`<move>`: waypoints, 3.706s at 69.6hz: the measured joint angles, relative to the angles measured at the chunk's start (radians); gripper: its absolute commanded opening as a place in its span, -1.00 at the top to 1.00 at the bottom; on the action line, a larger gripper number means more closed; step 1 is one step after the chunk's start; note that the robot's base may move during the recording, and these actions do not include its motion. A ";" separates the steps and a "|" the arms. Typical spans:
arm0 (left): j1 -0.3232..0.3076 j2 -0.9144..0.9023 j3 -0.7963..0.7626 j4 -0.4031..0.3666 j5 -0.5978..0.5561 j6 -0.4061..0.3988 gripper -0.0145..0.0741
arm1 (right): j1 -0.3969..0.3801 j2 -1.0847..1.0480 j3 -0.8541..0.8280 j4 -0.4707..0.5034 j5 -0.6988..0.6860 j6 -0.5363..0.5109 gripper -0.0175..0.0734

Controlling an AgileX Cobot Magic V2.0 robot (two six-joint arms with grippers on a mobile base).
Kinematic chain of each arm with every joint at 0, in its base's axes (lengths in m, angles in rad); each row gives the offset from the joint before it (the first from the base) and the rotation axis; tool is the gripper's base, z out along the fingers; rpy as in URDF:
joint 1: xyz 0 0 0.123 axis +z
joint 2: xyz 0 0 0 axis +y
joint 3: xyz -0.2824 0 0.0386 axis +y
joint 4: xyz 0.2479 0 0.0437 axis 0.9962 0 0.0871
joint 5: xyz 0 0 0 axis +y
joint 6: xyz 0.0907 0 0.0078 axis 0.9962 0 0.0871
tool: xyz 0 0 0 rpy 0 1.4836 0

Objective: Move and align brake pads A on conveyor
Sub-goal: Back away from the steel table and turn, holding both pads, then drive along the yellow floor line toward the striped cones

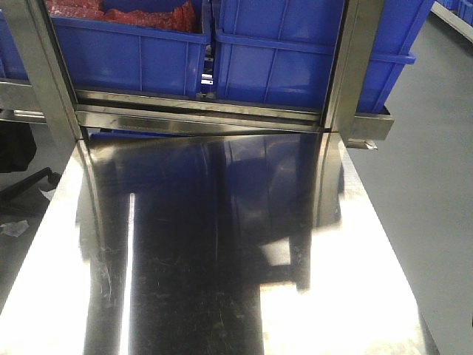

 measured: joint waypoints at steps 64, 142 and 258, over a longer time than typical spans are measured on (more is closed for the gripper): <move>0.000 0.000 0.000 0.000 0.000 0.000 0.69 | 0.000 0.000 0.000 -0.001 0.000 0.000 0.58; 0.000 0.000 0.000 0.000 -0.001 0.000 0.69 | 0.000 0.000 0.000 0.000 -0.004 -0.001 0.58; 0.000 0.000 0.000 0.000 0.001 0.000 0.69 | 0.000 0.000 0.000 0.004 -0.004 -0.001 0.58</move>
